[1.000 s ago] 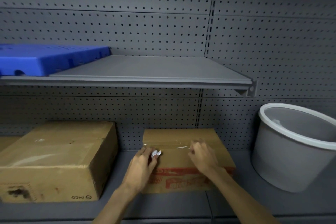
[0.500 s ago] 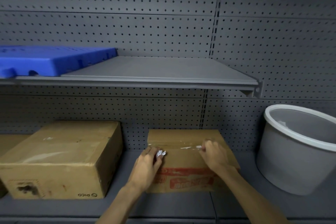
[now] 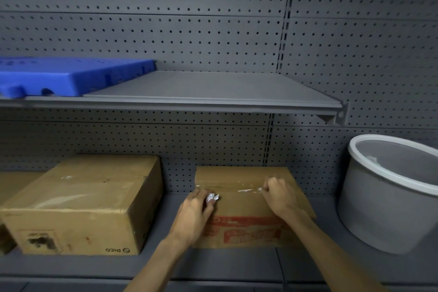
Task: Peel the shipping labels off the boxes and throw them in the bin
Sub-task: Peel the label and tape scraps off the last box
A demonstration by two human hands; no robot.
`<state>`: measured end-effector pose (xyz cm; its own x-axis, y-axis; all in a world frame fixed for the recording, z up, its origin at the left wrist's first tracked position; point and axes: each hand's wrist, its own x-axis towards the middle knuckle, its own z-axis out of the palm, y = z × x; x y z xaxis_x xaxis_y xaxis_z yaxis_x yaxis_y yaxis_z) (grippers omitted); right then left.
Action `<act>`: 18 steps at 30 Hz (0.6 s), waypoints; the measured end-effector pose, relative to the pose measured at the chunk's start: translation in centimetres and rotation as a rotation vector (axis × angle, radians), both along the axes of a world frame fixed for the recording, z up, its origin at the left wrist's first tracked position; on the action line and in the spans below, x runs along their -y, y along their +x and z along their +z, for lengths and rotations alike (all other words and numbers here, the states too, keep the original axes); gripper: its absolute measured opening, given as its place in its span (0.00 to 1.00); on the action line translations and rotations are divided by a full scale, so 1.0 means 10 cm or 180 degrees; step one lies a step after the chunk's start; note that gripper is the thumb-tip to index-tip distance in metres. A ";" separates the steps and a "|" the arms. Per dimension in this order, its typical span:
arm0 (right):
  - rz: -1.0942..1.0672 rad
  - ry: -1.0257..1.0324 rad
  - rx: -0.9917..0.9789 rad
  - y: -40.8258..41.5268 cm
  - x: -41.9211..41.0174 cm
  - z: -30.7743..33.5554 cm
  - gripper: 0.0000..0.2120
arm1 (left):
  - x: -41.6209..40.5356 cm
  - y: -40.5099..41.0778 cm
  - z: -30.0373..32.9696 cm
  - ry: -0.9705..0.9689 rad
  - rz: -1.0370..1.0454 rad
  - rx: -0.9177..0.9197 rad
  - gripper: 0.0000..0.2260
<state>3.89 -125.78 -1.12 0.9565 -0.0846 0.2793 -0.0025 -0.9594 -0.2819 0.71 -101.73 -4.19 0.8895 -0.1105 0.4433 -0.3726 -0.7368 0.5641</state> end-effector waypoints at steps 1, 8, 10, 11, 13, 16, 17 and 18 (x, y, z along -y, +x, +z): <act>0.0089 -0.0003 0.0031 0.01 -0.06 -0.01 0.03 | 0.00 0.00 0.00 -0.0007 -0.0004 -0.0003 0.08; -0.0158 -0.0047 0.0041 0.07 0.06 -0.01 0.08 | 0.00 0.00 -0.01 -0.0042 0.0031 -0.0038 0.06; 0.0018 -0.0041 0.0013 0.08 -0.03 -0.02 0.07 | 0.00 0.00 -0.01 -0.0046 0.0049 -0.0031 0.07; 0.0143 -0.0040 0.0008 0.08 -0.08 -0.02 0.06 | 0.00 0.00 -0.01 -0.0058 0.0048 -0.0037 0.07; 0.0270 -0.0051 0.0020 0.09 -0.13 -0.02 0.05 | 0.00 0.00 -0.01 -0.0063 0.0041 -0.0036 0.07; 0.0013 -0.0098 -0.0003 0.11 -0.13 -0.02 0.05 | -0.01 0.01 -0.03 -0.0045 0.0016 -0.0017 0.06; -0.0024 -0.0124 -0.0006 0.10 -0.16 -0.03 0.06 | -0.01 0.01 -0.03 -0.0032 0.0003 -0.0003 0.06; 0.0044 -0.0127 0.0002 0.10 -0.22 -0.05 0.06 | -0.01 0.02 -0.04 -0.0022 -0.0012 0.0016 0.06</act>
